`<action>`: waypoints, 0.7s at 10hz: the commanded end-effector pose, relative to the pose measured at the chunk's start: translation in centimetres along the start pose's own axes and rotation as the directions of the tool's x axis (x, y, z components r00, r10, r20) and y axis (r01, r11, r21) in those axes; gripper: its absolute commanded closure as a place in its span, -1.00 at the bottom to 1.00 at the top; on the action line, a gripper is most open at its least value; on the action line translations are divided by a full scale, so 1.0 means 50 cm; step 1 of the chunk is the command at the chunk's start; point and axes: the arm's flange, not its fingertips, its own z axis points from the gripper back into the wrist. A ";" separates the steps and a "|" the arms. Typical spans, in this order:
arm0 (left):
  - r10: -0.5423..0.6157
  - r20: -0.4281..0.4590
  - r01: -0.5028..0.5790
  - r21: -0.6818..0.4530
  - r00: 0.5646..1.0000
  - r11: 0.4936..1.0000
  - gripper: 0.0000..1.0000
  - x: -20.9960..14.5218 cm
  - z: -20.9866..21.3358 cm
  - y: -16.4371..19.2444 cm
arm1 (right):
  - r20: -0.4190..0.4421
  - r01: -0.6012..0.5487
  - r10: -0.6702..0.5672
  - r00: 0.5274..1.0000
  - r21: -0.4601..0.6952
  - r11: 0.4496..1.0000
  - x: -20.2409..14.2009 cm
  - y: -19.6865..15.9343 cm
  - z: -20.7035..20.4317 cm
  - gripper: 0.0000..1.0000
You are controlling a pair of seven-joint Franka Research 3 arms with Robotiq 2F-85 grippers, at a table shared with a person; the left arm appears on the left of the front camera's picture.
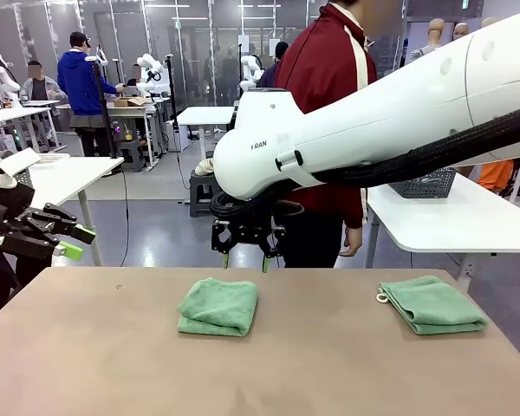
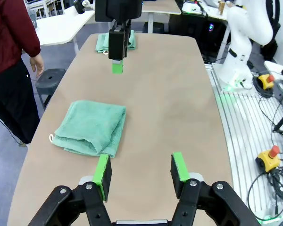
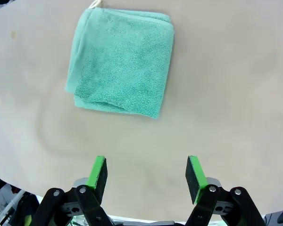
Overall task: Fold the towels and place them in the basket.
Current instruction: When a person lays out a Towel with hook on the table, fold it in half twice, then stack the folded Towel with hook on the right side of the table.
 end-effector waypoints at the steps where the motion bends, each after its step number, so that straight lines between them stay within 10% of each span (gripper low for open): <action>1: -0.009 0.016 0.009 0.008 1.000 1.000 -0.30 0.003 0.001 0.000 | -0.004 0.013 -0.013 1.000 -0.005 1.000 0.000 0.000 0.004 -0.68; 7: -0.009 0.016 0.009 0.008 1.000 1.000 -0.30 0.003 0.001 0.000 | -0.004 0.013 -0.013 1.000 -0.005 1.000 0.000 0.000 0.004 -0.68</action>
